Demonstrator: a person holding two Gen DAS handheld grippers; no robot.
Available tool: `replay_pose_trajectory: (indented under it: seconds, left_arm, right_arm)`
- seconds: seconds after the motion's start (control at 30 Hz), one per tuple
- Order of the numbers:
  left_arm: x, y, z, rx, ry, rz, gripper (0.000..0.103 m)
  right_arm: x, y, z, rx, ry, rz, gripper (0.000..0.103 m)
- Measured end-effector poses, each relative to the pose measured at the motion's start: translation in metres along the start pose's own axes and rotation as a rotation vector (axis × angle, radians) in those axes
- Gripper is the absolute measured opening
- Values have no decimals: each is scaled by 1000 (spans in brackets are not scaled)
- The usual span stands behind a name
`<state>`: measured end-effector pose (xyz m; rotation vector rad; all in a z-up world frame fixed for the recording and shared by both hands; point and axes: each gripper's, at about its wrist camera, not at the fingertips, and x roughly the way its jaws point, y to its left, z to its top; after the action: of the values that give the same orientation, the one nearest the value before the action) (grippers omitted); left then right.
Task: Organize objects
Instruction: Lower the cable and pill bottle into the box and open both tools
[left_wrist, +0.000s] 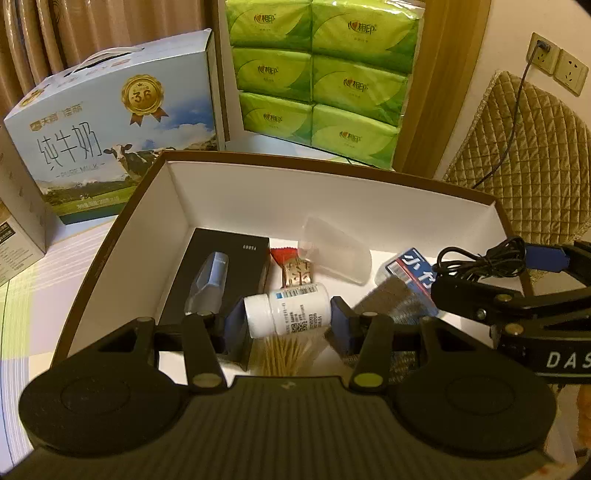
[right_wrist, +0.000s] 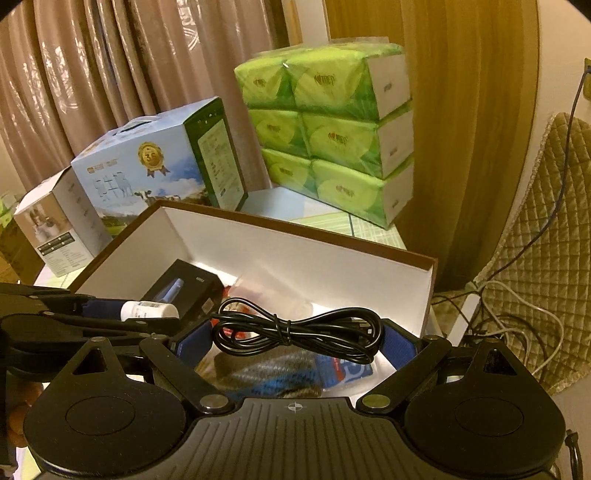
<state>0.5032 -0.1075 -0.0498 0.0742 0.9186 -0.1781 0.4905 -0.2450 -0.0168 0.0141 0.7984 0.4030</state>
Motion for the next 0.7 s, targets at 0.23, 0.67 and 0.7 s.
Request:
replay_pose_trajectory:
  seconds: [0.23,0.67,0.7]
  left_arm:
    - [11,5,6,11,-8,11,72]
    - [3,33,-1,-28,11,69,92]
    - [2,35,-2,-34,12,74,94]
  right_arm:
    - [12,-3,4,1,11,7,92]
    - [29,8,7,-28,31,50,92]
    - [30,8,8,-26,17,60,92]
